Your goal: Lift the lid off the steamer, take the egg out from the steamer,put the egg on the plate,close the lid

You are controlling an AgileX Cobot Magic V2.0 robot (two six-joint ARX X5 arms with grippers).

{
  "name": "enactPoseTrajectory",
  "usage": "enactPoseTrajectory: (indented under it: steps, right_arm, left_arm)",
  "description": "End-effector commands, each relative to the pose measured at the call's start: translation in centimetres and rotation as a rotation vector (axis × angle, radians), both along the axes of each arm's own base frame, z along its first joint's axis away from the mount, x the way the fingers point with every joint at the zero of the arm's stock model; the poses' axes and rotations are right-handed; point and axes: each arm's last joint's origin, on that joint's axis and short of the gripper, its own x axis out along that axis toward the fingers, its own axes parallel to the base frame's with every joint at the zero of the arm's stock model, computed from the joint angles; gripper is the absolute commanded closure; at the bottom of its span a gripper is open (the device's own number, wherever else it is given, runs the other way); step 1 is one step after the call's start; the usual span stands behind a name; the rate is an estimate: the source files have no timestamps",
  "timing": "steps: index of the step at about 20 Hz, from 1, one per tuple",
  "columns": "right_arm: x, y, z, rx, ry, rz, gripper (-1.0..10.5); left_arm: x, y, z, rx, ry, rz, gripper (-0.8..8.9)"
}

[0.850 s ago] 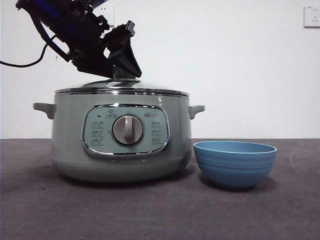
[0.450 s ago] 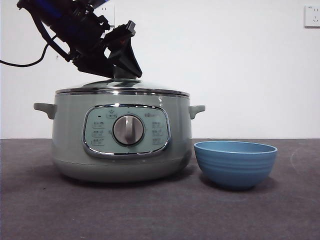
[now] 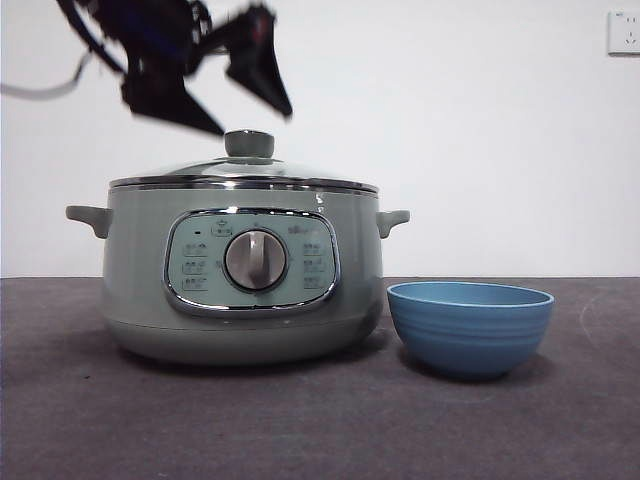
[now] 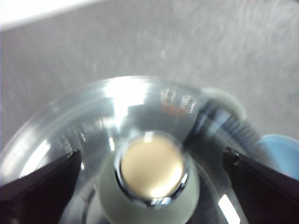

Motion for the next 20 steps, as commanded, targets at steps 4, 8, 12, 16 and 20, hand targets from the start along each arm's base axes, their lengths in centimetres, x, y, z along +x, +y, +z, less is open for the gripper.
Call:
enactPoseTrajectory:
  steps: [4, 8, 12, 16, 20]
  right_arm:
    - [-0.1, 0.1, 0.0, 0.029, 0.016, 0.055, 6.6]
    - [-0.3, 0.2, -0.3, 0.031, 0.054, 0.102, 6.6]
    - [-0.4, 0.2, -0.7, 0.015, 0.108, 0.124, 6.6]
    - [-0.6, 0.2, -1.1, -0.005, 0.154, 0.128, 6.9]
    - [-0.8, 0.3, -1.4, 0.011, 0.2, 0.195, 9.6]
  left_arm:
    - [-2.3, 1.0, 3.8, -0.017, 0.025, -0.038, 2.66]
    - [-5.4, 2.0, 5.3, -0.031, 0.231, -0.141, 2.85]
    - [-8.1, 3.0, 6.4, -0.075, 0.329, -0.248, 4.31]
    - [-10.7, 4.1, 7.4, -0.088, 0.356, -0.28, 7.72]
    - [-13.2, 5.3, 8.8, -0.097, 0.296, -0.291, 8.21]
